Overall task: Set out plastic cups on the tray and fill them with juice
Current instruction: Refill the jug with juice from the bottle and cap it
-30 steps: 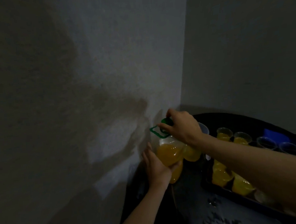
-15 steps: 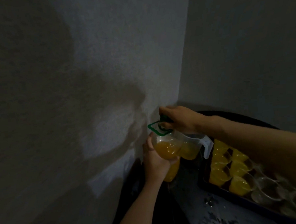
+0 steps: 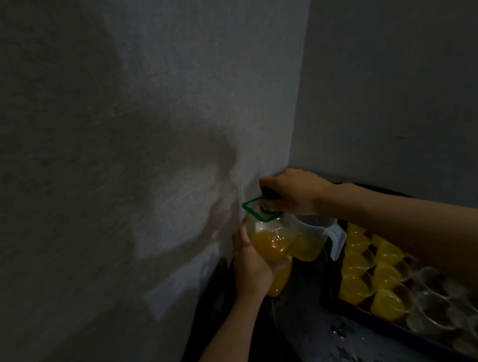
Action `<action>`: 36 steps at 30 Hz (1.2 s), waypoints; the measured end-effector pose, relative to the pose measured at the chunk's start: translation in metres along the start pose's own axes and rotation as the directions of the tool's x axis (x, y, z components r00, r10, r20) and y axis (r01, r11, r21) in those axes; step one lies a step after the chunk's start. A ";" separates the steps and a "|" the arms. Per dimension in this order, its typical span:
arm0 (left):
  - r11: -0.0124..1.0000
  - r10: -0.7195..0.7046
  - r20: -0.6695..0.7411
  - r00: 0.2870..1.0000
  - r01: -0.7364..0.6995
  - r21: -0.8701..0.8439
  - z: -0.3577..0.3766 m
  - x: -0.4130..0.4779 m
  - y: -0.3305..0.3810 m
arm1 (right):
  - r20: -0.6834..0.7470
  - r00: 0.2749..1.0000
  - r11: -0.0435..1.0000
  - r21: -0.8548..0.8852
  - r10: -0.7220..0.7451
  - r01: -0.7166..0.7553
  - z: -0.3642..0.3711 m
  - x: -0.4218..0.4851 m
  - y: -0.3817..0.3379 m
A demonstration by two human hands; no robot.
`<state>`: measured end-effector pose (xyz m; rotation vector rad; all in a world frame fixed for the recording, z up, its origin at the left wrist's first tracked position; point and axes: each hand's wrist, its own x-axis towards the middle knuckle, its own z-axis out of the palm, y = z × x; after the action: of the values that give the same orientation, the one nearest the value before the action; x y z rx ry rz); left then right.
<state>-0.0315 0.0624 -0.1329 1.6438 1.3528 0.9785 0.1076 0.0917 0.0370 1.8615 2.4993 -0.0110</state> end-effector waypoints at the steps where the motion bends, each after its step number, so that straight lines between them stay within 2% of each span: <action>1: 1.000 -0.013 0.014 1.000 0.013 -0.010 -0.001 -0.001 0.002 | 0.013 0.999 0.999 0.002 -0.041 0.041 -0.002 -0.001 0.003; 5: 0.999 -0.030 0.012 0.999 0.030 -0.027 -0.003 -0.002 0.006 | 0.066 0.983 0.984 -0.016 -0.174 0.175 -0.010 -0.004 0.017; 7: 0.999 -0.042 0.003 0.999 0.042 -0.022 -0.003 -0.003 0.007 | 0.001 0.982 0.980 0.063 -0.188 0.188 -0.016 -0.005 0.023; 10: 0.998 -0.046 0.000 0.999 0.046 -0.038 -0.002 -0.002 0.005 | -0.267 0.962 0.956 0.268 -0.048 0.122 -0.016 -0.017 0.027; 11: 0.999 -0.037 -0.006 0.999 0.037 -0.039 -0.001 -0.002 0.004 | -0.345 0.938 0.926 0.366 0.041 0.094 -0.011 -0.026 0.024; 13: 0.999 -0.021 -0.024 0.999 0.021 -0.027 0.000 -0.002 0.003 | -0.405 0.880 0.819 0.573 0.249 0.032 0.011 -0.045 0.017; 15: 1.000 -0.015 -0.027 1.000 0.014 -0.024 0.001 -0.003 0.003 | -0.389 0.827 0.711 0.703 0.406 -0.018 0.043 -0.062 0.009; 17: 1.000 -0.009 -0.023 1.000 0.009 -0.027 0.001 -0.003 0.002 | -0.385 0.774 0.659 0.750 0.503 -0.055 0.077 -0.073 0.003; 20: 1.000 -0.017 -0.019 1.000 0.017 -0.020 0.002 -0.002 0.001 | -0.354 0.740 0.607 0.790 0.572 -0.091 0.122 -0.083 -0.005; 25: 1.000 0.005 -0.046 0.999 -0.004 0.028 0.004 0.000 -0.001 | -0.380 0.633 0.560 0.822 0.674 -0.104 0.167 -0.095 -0.016; 29: 0.999 0.034 -0.054 0.998 -0.032 0.033 0.004 0.000 -0.002 | -0.339 0.610 0.534 0.829 0.716 -0.167 0.199 -0.102 -0.028; 36: 1.000 0.000 -0.025 1.000 0.000 0.011 0.005 -0.001 -0.003 | -0.145 0.585 0.358 0.895 0.798 -0.267 0.247 -0.107 -0.045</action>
<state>-0.0280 0.0616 -0.1375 1.6447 1.3765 0.9964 0.0990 -0.0290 -0.2078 3.5726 1.9788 -0.8690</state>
